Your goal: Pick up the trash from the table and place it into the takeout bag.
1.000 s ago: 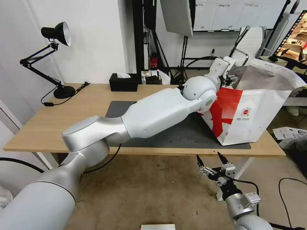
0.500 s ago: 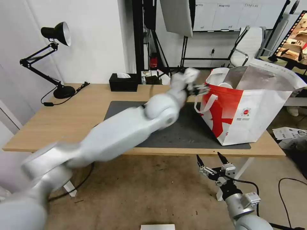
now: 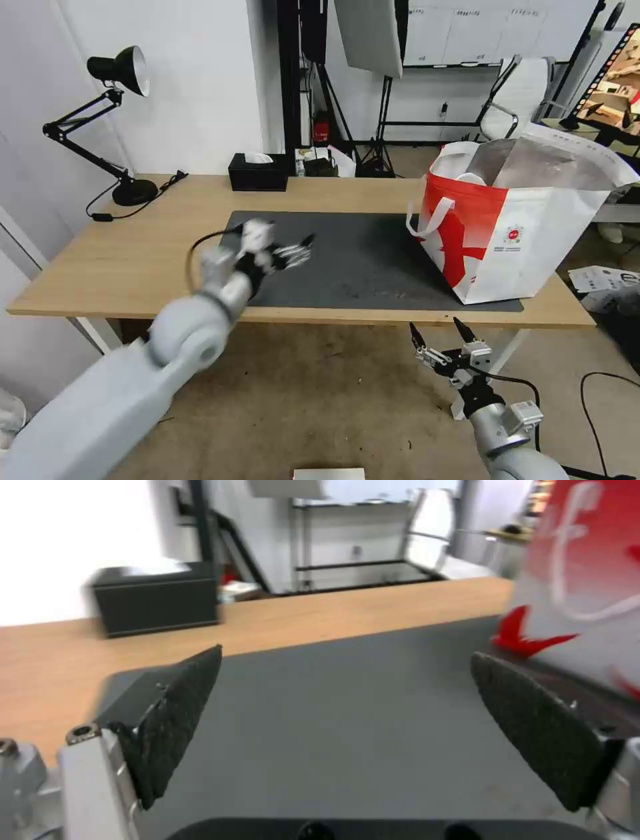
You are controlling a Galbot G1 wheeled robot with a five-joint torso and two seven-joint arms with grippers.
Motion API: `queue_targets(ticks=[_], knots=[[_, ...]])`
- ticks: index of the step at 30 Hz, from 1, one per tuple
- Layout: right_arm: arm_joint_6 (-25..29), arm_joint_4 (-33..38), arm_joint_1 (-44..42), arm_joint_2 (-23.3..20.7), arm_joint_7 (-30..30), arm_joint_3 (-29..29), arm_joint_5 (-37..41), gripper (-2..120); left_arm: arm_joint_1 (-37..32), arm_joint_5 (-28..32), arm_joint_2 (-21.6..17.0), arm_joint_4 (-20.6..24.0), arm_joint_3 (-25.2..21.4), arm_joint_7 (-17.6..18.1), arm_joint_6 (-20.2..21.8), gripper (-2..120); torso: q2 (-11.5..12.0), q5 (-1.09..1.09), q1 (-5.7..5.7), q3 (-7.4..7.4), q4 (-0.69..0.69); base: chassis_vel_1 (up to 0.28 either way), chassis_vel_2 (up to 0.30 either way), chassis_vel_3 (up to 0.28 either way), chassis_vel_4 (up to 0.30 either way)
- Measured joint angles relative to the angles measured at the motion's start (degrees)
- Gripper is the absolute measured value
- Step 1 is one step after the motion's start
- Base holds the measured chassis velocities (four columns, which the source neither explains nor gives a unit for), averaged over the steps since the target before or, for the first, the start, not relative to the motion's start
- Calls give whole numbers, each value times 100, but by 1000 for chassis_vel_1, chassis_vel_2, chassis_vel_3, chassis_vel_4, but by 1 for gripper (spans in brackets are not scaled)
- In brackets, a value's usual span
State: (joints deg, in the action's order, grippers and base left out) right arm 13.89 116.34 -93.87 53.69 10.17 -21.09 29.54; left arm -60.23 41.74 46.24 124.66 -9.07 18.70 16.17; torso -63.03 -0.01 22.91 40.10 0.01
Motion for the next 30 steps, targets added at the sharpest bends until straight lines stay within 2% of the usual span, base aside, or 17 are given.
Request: queue_targets(ticks=[1,3,4,7,8,11,12,16,18,23,30], knots=[[0,0,0,0,0,0,0,100,0,0,0,0,0,0,0,100,0,0,0,0,0,0,0,0,0],[0,0,0,0,0,0,0,100,-854,-590,222,149,-575,-46,-242,100,0,0,0,0,-2,0,0,0,0],[0,0,0,0,0,0,0,100,-854,-590,222,149,-575,-46,-242,100,0,0,0,0,-2,0,0,0,0],[0,0,0,0,0,0,0,100,-2008,-1385,786,230,-1233,-74,-741,100,0,2,0,0,-1,0,0,0,0],[0,0,0,0,0,0,0,100,-2008,-1385,786,230,-1233,-74,-741,100,0,2,0,0,-1,0,0,0,0],[0,0,0,0,0,0,0,100,-2854,-2121,1473,186,-1667,-80,-1368,100,0,2,0,0,0,0,0,0,0],[0,0,0,0,0,0,0,100,-2854,-2121,1473,186,-1667,-80,-1368,100,0,2,0,0,0,0,0,0,0],[0,0,0,1,0,0,0,100,-3241,-2605,1985,-26,-1709,-78,-1996,100,0,2,0,1,-1,0,0,0,0],[0,0,0,0,0,0,0,100,-3261,-2683,2080,-70,-1664,-68,-2082,100,0,2,0,1,-2,0,0,0,0],[0,0,0,0,-1,0,0,100,-3315,-2867,2296,-107,-1508,15,-2152,100,0,2,1,1,-2,0,0,0,0],[0,0,0,0,0,0,0,100,-3400,-2802,2326,-52,-1448,-68,-2122,100,0,2,1,1,-2,0,0,0,0]])
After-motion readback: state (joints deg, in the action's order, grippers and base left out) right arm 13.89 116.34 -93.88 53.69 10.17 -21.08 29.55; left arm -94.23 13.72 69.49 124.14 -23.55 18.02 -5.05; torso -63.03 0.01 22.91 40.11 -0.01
